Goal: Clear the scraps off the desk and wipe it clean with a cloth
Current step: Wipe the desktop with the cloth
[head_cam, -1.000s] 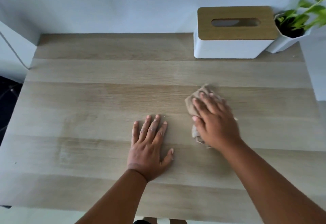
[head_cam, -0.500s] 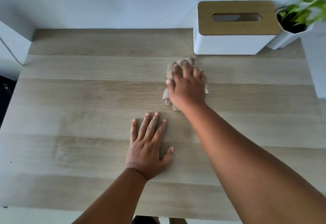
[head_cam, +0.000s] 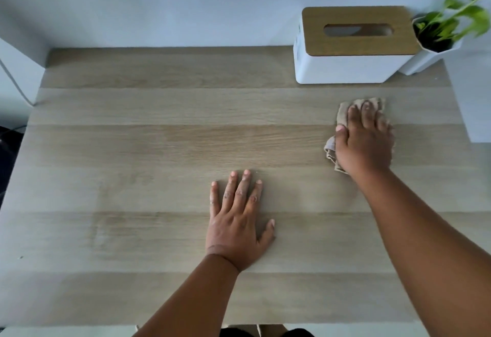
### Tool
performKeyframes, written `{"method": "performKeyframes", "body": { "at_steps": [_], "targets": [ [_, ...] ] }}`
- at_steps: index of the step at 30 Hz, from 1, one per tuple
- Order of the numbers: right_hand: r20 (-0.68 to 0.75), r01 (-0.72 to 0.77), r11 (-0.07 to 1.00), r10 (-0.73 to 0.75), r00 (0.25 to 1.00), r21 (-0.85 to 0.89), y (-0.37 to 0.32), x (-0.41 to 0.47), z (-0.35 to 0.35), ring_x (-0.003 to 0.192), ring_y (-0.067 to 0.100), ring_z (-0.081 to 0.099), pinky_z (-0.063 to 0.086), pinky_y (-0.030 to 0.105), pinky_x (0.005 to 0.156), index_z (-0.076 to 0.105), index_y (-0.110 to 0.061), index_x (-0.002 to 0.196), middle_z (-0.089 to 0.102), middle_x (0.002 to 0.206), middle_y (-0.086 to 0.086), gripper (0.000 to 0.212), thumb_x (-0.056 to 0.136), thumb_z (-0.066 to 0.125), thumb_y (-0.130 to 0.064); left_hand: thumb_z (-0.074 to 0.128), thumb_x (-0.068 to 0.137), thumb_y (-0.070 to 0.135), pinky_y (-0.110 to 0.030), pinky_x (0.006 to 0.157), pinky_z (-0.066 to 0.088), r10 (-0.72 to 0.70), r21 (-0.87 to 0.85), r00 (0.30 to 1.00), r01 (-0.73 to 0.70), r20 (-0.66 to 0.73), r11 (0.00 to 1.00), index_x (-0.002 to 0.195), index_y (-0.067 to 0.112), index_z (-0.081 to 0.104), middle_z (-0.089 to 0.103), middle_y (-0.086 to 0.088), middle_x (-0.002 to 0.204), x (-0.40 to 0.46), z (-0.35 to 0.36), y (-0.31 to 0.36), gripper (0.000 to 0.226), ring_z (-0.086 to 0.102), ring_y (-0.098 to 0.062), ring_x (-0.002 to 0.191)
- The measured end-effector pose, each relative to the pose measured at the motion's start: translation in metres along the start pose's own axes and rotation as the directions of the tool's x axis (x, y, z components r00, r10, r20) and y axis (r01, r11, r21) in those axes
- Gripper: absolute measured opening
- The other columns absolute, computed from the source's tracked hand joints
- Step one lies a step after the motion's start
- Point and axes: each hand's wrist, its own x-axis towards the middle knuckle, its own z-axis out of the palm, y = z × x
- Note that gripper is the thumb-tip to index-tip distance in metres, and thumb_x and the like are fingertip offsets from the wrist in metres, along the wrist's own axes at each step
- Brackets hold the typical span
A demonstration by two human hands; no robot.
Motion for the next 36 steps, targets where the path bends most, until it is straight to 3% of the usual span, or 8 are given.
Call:
{"method": "performKeyframes", "body": {
  "at_steps": [6,11,13,16,21,29,33,36],
  "targets": [
    [0.027,0.350,0.937,-0.350,0.936,-0.001,-0.064,-0.065,0.013,0.156,0.034,0.020,0.023,0.058,0.121,0.040,-0.023,0.156,0.024,0.169,0.003,0.060,0.100,0.038,-0.044,0.049,0.091,0.058,-0.064,0.125,0.011,-0.005,-0.019,1.000,0.005,0.031,1.000,0.160,0.018,0.034,0.016,-0.007,0.172,0.000,-0.005,0.001,0.081,0.005,-0.029,0.160],
    [0.057,0.451,0.892,-0.448,0.892,-0.042,0.002,-0.167,0.021,0.158,0.028,0.012,0.022,0.055,0.122,0.028,-0.025,0.161,0.014,0.172,0.000,0.065,0.101,0.042,-0.044,0.050,0.089,0.057,-0.063,0.125,0.009,0.000,-0.034,1.000,0.001,0.031,0.999,0.159,0.018,0.036,0.018,-0.006,0.172,0.000,-0.003,-0.001,0.082,0.005,-0.028,0.160],
    [0.086,0.366,0.930,-0.362,0.928,-0.044,0.052,-0.188,0.016,0.158,0.029,0.014,0.026,0.057,0.120,0.028,-0.025,0.162,0.014,0.172,0.000,0.066,0.100,0.041,-0.045,0.050,0.089,0.058,-0.063,0.125,0.009,0.001,-0.035,1.000,0.000,0.024,0.999,0.158,0.018,0.037,0.019,-0.007,0.172,0.000,-0.001,-0.002,0.081,0.006,-0.029,0.160],
    [0.119,0.072,0.996,-0.066,0.991,-0.049,0.112,-0.184,0.000,0.154,0.037,0.024,0.031,0.060,0.116,0.037,-0.017,0.158,0.022,0.170,0.008,0.067,0.099,0.032,-0.048,0.050,0.088,0.061,-0.063,0.125,0.010,0.006,-0.026,1.000,-0.006,-0.001,1.000,0.157,0.017,0.040,0.021,-0.008,0.171,0.000,0.002,-0.002,0.083,0.006,-0.029,0.160],
    [0.083,-0.220,0.975,0.222,0.971,-0.033,0.103,-0.113,-0.008,0.153,0.041,0.021,0.027,0.061,0.118,0.035,-0.016,0.158,0.020,0.169,0.013,0.074,0.094,0.022,-0.052,0.049,0.087,0.064,-0.063,0.125,0.010,0.005,-0.025,1.000,-0.006,-0.031,1.000,0.157,0.018,0.039,0.021,-0.006,0.171,0.000,0.005,-0.002,0.085,0.005,-0.027,0.161],
    [0.038,0.208,0.977,-0.210,0.977,0.037,0.039,-0.152,0.014,0.156,0.037,0.017,0.022,0.059,0.122,0.038,-0.026,0.157,0.020,0.171,0.005,0.064,0.098,0.043,-0.052,0.046,0.087,0.064,-0.062,0.126,0.009,0.003,-0.007,0.999,-0.003,-0.034,1.000,0.157,0.020,0.038,0.023,-0.005,0.170,0.000,0.004,-0.001,0.083,0.008,-0.026,0.160],
    [0.028,0.418,0.908,-0.419,0.908,0.033,0.075,-0.214,0.027,0.159,0.031,0.005,0.019,0.058,0.123,0.029,-0.025,0.161,0.008,0.173,0.001,0.066,0.100,0.043,-0.048,0.044,0.086,0.062,-0.062,0.125,0.010,-0.005,-0.013,0.999,0.004,-0.049,1.000,0.156,0.017,0.042,0.028,-0.008,0.169,-0.002,0.000,0.004,0.083,0.013,-0.028,0.159],
    [0.010,0.440,0.897,-0.441,0.898,0.037,0.137,-0.236,0.026,0.159,0.030,0.009,0.022,0.056,0.123,0.021,-0.023,0.163,0.007,0.173,0.001,0.069,0.101,0.043,-0.045,0.042,0.085,0.056,-0.065,0.124,0.013,-0.031,-0.040,0.996,0.028,-0.086,0.999,0.152,0.009,0.046,0.034,-0.014,0.165,0.000,-0.001,0.016,0.082,0.021,-0.035,0.157]
  ]
}}
